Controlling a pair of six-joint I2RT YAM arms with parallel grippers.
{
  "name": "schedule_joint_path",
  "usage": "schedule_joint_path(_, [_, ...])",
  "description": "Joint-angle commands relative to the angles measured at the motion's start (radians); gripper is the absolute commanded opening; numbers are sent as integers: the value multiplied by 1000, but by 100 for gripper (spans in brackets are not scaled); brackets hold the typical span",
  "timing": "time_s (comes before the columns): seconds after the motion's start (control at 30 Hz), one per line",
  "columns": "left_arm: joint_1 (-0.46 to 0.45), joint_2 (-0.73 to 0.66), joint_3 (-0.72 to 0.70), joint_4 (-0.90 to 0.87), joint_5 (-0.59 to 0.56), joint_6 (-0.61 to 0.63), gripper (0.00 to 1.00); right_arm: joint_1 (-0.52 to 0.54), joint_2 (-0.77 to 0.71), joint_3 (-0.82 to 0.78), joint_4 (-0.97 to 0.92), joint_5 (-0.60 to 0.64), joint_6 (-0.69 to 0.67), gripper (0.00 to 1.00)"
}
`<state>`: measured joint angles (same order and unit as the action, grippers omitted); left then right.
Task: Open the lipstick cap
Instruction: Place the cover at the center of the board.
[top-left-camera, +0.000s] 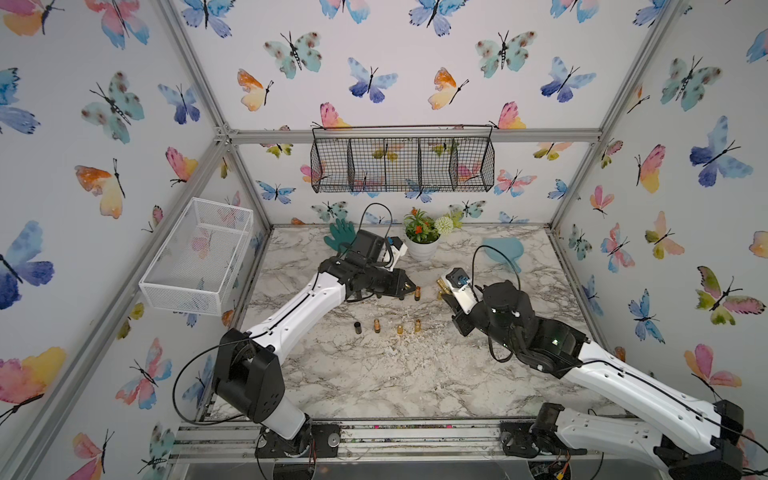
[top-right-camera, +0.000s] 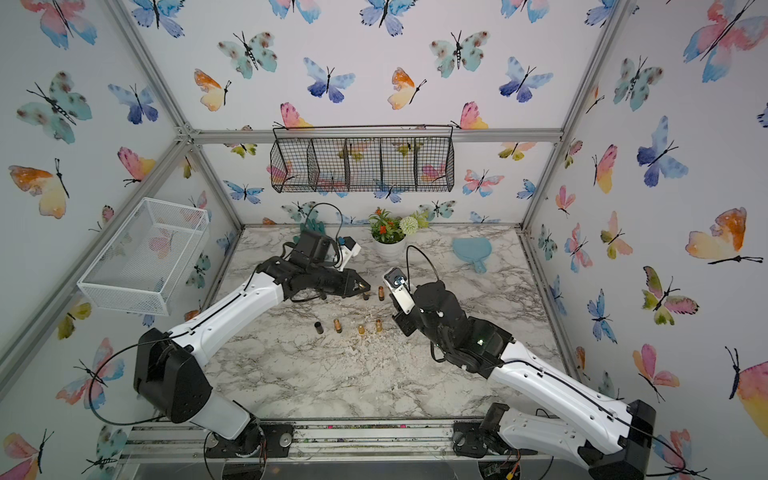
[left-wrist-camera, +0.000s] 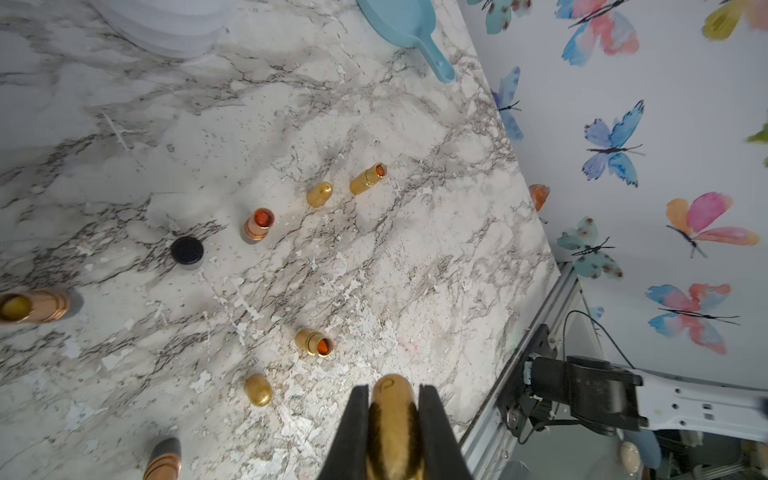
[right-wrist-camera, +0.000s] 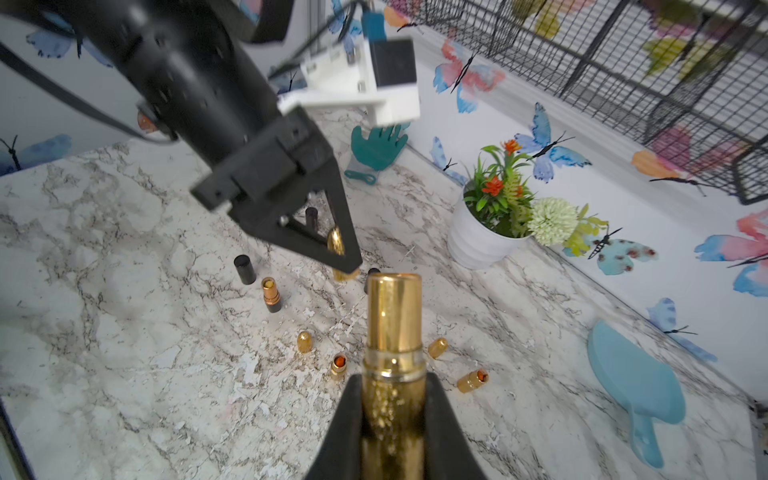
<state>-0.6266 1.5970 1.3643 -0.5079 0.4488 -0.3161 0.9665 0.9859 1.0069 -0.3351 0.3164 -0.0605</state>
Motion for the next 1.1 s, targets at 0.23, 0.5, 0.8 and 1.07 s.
schedule_joint_path(0.23, [-254,293,114,104,-448,68,15,-2,-112,1,-54,117,24,2])
schedule_joint_path(0.5, [-311,453,152,113,-515,84,18,-2,-96,-16,-51,116,22,2])
schedule_joint_path(0.8, [-323,488,113,121,-531,89,26,-1,-83,-27,-39,116,21,2])
schedule_joint_path(1.07, [-337,528,119,122,-526,97,29,-1,-72,-23,-42,122,22,2])
